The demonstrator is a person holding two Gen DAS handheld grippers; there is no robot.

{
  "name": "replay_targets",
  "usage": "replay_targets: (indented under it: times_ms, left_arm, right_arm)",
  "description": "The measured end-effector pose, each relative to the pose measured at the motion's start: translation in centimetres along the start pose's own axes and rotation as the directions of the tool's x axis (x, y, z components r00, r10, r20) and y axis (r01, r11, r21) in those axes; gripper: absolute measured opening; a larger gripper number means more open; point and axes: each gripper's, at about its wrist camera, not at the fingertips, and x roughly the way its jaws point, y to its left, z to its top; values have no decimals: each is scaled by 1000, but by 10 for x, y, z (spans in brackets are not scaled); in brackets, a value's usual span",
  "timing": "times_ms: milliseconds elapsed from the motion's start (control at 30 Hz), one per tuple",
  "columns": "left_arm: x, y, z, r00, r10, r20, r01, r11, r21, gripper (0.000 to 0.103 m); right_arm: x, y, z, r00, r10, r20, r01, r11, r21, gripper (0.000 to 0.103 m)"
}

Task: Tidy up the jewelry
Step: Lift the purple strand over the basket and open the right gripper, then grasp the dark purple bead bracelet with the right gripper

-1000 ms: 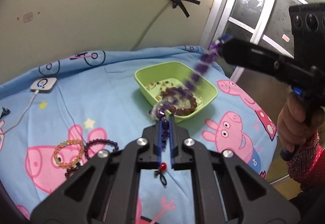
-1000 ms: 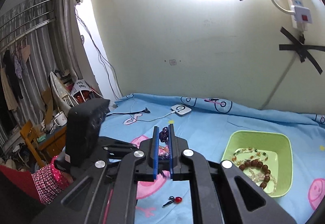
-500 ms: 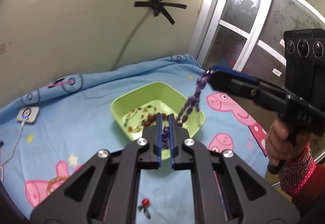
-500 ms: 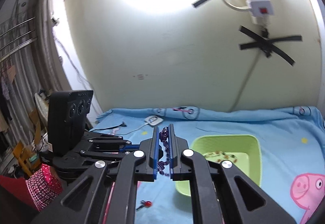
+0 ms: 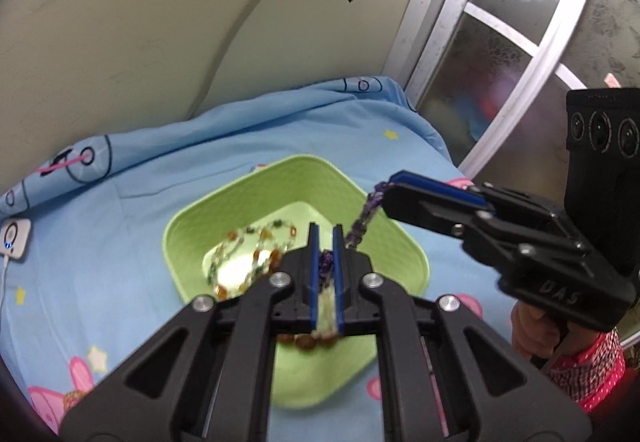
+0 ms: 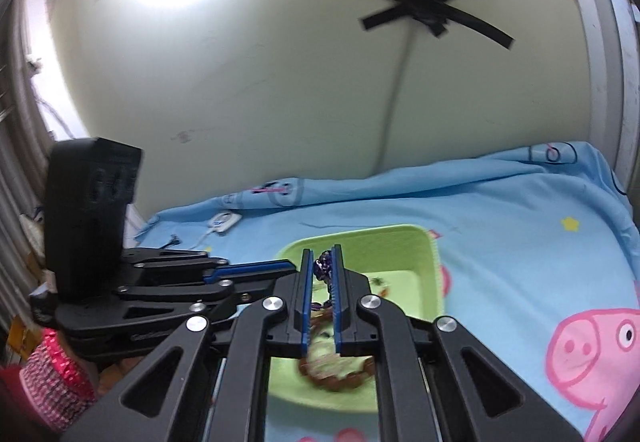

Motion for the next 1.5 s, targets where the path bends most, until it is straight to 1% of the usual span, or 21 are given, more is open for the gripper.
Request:
replay_targets:
  times_ms: [33, 100, 133, 200, 300, 367, 400, 467, 600, 733, 833, 933, 1033, 1067, 1100, 1167, 1300, 1400, 1433, 1467, 1500]
  left_arm:
    - [4, 0, 2, 1000, 15, -6, -15, 1000, -6, 6]
    - [14, 5, 5, 998, 55, -36, -56, 998, -28, 10]
    - [16, 9, 6, 997, 59, -52, -62, 997, -47, 10]
    - [9, 18, 3, 998, 42, -40, -45, 996, -76, 10]
    - [-24, 37, -13, 999, 50, 14, -49, 994, -95, 10]
    - [-45, 51, -27, 997, 64, 41, -59, 992, -110, 10]
    - [-56, 59, -35, 996, 75, 54, -69, 991, -118, 10]
    - [-79, 77, -58, 991, 112, 72, -101, 985, -141, 10]
    - [-115, 111, -111, 981, 183, 67, -165, 963, -211, 10]
    - [-143, 149, -166, 965, 263, 23, -243, 921, -305, 10]
    - [-159, 168, -199, 958, 286, 3, -266, 894, -362, 10]
    - [-165, 175, -221, 957, 290, -6, -270, 883, -385, 10]
    - [-168, 174, -238, 966, 258, -1, -238, 889, -391, 11]
    - [-167, 172, -243, 968, 249, 1, -229, 894, -385, 15]
    - [-166, 170, -245, 970, 245, 3, -225, 897, -380, 23]
    - [-161, 164, -249, 970, 241, 6, -222, 903, -369, 27]
    - [-157, 164, -252, 971, 237, 3, -220, 908, -357, 27]
    - [-156, 167, -253, 973, 230, 10, -210, 907, -366, 27]
    - [-157, 168, -253, 972, 234, 12, -213, 904, -370, 27]
    - [-158, 170, -253, 972, 236, 15, -213, 902, -375, 27]
    - [-159, 171, -253, 971, 236, 18, -212, 900, -380, 27]
  right_arm:
    - [6, -6, 1, 1000, -18, -11, 18, 1000, 6, 0]
    - [17, -15, 1, 997, -68, -41, 68, 998, 7, 0]
    - [20, -18, -2, 994, -97, -49, 98, 995, 8, 0]
    - [16, -20, -5, 995, -88, -37, 89, 996, 20, 1]
    - [3, -13, -14, 998, -57, 2, 57, 998, 25, 10]
    - [-4, -1, -22, 999, -29, 22, 29, 1000, 8, 13]
    - [-7, 6, -26, 1000, -15, 27, 15, 1000, 1, 13]
    - [-10, 24, -38, 999, 43, 18, -43, 999, -13, 13]
    - [-6, 62, -64, 991, 129, -41, -131, 989, -62, 13]
    - [16, 103, -92, 972, 182, -149, -201, 972, -125, 13]
    - [36, 128, -109, 959, 181, -216, -220, 961, -171, 13]
    - [57, 147, -120, 941, 191, -280, -244, 955, -168, 13]
    - [77, 164, -129, 929, 181, -323, -252, 948, -192, 13]
    - [84, 168, -130, 925, 180, -334, -255, 947, -194, 13]
    - [89, 171, -131, 919, 184, -348, -260, 947, -187, 13]
    - [103, 178, -132, 909, 185, -373, -266, 948, -177, 13]
    - [126, 190, -134, 898, 164, -407, -260, 946, -192, 13]
    - [141, 199, -136, 901, 106, -421, -219, 948, -230, 13]
    - [149, 199, -137, 898, 91, -430, -207, 951, -231, 13]
    - [153, 199, -138, 899, 91, -429, -206, 951, -229, 11]
    - [156, 201, -137, 905, 87, -416, -202, 950, -240, 0]
